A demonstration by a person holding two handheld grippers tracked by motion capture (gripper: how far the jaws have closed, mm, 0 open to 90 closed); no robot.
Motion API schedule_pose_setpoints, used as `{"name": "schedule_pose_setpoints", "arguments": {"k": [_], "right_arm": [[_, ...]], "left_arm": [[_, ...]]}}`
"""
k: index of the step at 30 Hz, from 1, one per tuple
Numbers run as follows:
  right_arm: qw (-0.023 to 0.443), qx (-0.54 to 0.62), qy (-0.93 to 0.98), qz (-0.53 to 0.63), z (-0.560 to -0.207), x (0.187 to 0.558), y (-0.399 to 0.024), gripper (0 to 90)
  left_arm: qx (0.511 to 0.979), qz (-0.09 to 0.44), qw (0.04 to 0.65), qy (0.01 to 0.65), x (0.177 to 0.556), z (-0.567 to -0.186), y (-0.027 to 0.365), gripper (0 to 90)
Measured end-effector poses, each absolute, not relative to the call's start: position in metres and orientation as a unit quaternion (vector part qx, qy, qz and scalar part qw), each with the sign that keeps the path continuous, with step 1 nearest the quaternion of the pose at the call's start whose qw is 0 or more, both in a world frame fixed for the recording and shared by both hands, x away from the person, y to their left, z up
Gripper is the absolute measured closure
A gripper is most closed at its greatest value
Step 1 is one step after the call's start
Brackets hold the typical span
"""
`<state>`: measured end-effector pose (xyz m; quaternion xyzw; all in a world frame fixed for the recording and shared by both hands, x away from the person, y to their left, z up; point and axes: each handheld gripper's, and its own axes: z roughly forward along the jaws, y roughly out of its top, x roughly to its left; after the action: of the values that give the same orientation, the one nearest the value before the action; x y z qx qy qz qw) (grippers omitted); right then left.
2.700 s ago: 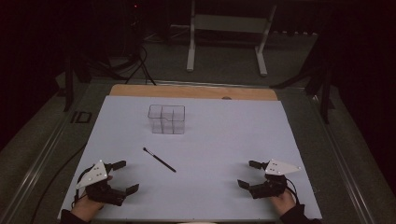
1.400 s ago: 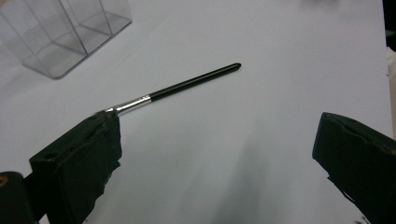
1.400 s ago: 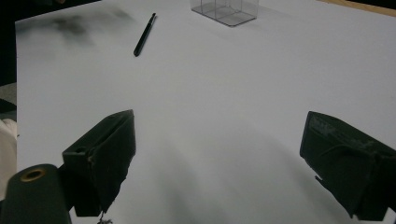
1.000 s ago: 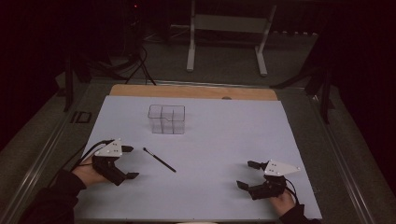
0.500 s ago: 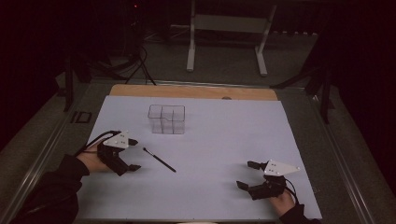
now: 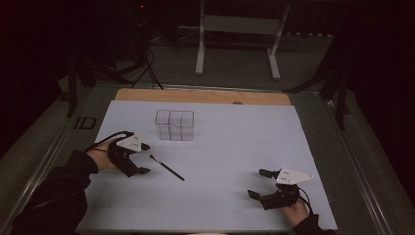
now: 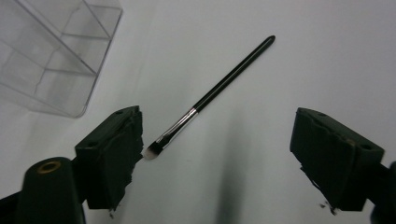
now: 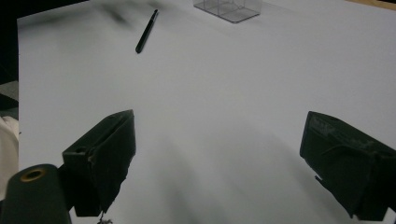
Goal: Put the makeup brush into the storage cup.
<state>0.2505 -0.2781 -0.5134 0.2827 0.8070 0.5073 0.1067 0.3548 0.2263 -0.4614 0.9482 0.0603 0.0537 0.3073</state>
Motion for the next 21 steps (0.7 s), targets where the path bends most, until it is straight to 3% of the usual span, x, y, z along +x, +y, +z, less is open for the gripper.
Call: {"name": "schedule_pose_setpoints", "arguments": {"k": [6, 18, 21], "right_arm": [[0.106, 0.283, 0.807, 0.508, -0.514, 0.251, -0.278, 10.6], [0.105, 0.282, 0.808, 0.507, -0.514, 0.251, -0.278, 10.6], [0.103, 0.283, 0.808, 0.506, -0.514, 0.251, -0.278, 10.6]], "left_arm": [[0.957, 0.063, 0.281, 0.033, 0.359, -0.461, 0.218, 22.6], [0.966, 0.051, 0.252, -0.006, 0.372, -0.463, 0.207, 43.4], [0.968, 0.045, 0.247, -0.013, 0.374, -0.464, 0.203, 45.1]]}}
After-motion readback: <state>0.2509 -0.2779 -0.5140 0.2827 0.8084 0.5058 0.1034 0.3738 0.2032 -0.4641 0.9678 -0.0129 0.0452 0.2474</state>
